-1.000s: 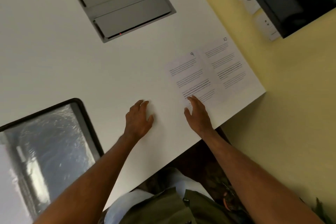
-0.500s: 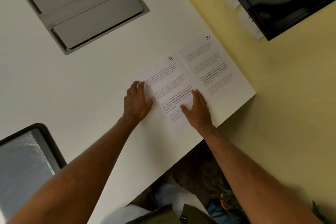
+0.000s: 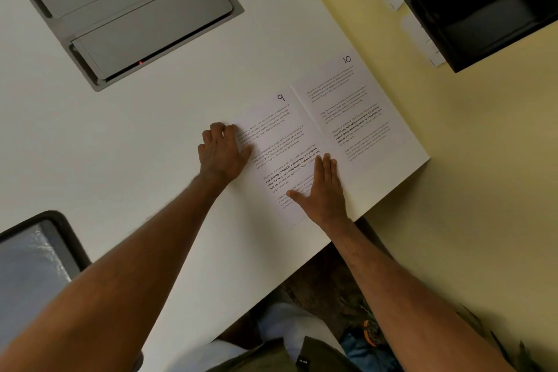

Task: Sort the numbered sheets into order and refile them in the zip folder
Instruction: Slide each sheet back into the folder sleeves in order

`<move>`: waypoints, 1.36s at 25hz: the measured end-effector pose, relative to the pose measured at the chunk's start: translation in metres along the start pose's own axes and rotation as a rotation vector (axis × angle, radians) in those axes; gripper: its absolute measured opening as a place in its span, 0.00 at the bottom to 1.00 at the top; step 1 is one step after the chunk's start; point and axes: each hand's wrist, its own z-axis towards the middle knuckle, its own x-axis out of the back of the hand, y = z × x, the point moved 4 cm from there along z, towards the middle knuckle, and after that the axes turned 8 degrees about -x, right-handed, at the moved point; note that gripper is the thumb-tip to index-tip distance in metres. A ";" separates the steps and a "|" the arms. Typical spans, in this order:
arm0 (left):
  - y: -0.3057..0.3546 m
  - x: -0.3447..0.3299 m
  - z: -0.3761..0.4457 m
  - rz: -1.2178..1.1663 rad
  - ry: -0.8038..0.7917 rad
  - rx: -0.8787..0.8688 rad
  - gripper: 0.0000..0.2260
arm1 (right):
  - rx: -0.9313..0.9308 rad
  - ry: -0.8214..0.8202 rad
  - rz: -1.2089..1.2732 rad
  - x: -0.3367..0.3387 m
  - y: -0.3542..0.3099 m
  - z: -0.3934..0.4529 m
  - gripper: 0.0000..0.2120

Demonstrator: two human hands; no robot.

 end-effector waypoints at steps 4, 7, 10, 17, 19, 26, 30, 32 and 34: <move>0.003 -0.009 -0.011 0.098 -0.013 -0.122 0.34 | 0.001 -0.002 0.004 -0.001 0.000 0.000 0.58; 0.007 -0.023 -0.020 0.153 -0.052 -0.145 0.36 | -0.003 -0.002 -0.002 -0.001 0.000 0.001 0.58; 0.019 -0.028 -0.028 0.151 -0.072 -0.160 0.39 | 0.005 -0.006 0.011 0.001 0.000 0.000 0.58; 0.044 -0.030 -0.035 -0.133 -0.094 -0.096 0.42 | 0.004 -0.008 0.023 -0.001 0.002 0.002 0.57; 0.045 -0.035 -0.036 -0.214 -0.109 -0.035 0.42 | 0.005 -0.014 0.035 -0.001 0.002 0.002 0.57; 0.037 -0.039 -0.065 -0.984 0.409 0.375 0.35 | 0.003 -0.007 0.024 -0.002 0.001 0.002 0.57; 0.040 -0.049 -0.068 -1.323 0.331 0.583 0.25 | -0.012 -0.045 0.121 0.002 -0.002 0.000 0.54; 0.042 -0.050 -0.073 -1.251 0.198 0.494 0.16 | -0.021 -0.070 0.230 0.003 -0.006 -0.006 0.50; 0.038 -0.047 -0.081 -1.131 0.157 0.415 0.15 | -0.015 -0.084 0.315 0.003 -0.013 -0.015 0.46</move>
